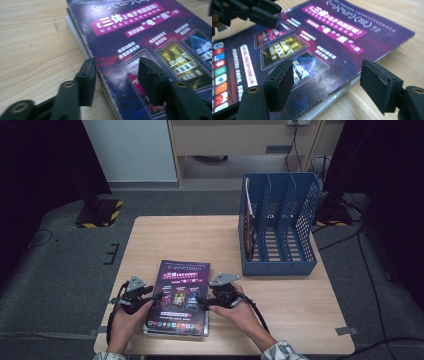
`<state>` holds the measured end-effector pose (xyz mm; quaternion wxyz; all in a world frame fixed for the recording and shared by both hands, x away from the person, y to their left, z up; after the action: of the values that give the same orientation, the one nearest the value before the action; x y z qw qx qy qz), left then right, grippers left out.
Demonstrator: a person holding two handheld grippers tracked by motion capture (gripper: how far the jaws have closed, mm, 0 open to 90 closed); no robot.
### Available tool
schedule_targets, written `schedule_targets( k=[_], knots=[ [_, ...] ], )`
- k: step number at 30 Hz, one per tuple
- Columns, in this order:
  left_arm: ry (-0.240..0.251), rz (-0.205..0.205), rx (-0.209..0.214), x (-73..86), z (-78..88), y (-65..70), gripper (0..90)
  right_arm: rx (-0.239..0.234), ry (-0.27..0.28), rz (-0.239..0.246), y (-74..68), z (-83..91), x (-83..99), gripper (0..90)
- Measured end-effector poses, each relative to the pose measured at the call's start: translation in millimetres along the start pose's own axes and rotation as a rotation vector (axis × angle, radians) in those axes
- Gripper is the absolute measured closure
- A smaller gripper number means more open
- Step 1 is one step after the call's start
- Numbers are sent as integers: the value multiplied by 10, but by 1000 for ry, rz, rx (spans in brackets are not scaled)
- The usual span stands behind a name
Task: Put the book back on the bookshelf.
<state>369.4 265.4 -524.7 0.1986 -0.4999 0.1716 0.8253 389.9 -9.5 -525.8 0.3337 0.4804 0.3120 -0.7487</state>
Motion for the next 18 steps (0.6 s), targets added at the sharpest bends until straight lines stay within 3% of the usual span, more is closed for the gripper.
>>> schedule_targets(
  k=[7,11,16,18],
  knots=[
    [-9,-44,-20,-22,4,27,532,9,-6,-37,43,16,31,245],
    [-4,-48,18,-24,-45,97,547,6,-22,-69,77,9,56,212],
    [-19,-109,-1,-63,-94,189,545,25,-40,-94,144,4,94,161],
    [-17,-98,4,-57,-92,178,544,25,-71,-117,178,-6,136,137]
  ],
)
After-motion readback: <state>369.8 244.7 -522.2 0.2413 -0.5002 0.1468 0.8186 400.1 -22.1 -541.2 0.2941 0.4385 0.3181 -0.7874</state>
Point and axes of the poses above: each handheld gripper's, and its own axes: z roughly backward along the jaws, x roughly out of its underside, y roughly to its right, the point moved 3 cm from there along -z, roughly forward along the jaws, and after that the axes turned 14 degrees about y, right-handed, at the moved point
